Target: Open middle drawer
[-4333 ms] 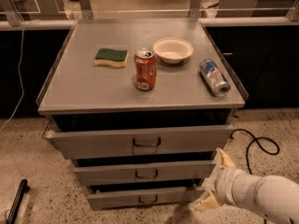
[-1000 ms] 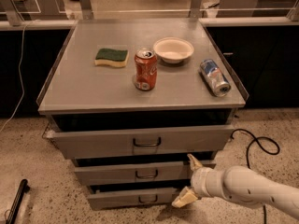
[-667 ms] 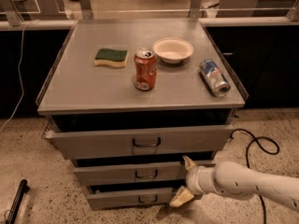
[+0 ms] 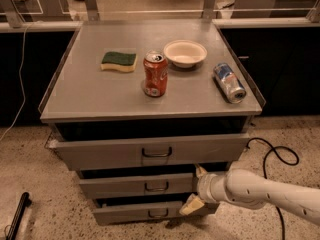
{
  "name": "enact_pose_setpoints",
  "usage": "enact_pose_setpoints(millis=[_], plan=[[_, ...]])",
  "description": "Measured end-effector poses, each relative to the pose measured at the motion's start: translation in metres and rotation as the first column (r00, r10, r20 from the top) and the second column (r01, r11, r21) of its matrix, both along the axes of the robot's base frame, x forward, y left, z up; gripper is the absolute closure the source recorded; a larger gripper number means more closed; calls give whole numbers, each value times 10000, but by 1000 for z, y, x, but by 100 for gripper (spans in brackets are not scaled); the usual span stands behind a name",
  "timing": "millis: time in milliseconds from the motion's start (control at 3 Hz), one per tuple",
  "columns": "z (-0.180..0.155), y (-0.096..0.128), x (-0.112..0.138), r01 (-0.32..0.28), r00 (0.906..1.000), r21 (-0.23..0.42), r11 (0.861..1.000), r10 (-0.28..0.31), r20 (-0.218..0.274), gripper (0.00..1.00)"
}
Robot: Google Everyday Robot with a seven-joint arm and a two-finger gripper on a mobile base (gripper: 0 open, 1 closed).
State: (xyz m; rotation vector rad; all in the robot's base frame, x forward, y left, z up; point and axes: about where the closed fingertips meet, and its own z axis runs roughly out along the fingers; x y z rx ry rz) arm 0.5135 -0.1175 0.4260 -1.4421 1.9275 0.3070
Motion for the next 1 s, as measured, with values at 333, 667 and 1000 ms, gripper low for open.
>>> enact_pose_setpoints(millis=[333,667,1000], plan=[[-5,-3,13,366,9990,486,9981,-379,245,0],[-16,-11,21,938,9944,921,9913,-978,391,0],[-17,-11,21,966,9941,939,9909,-1007,393,0]])
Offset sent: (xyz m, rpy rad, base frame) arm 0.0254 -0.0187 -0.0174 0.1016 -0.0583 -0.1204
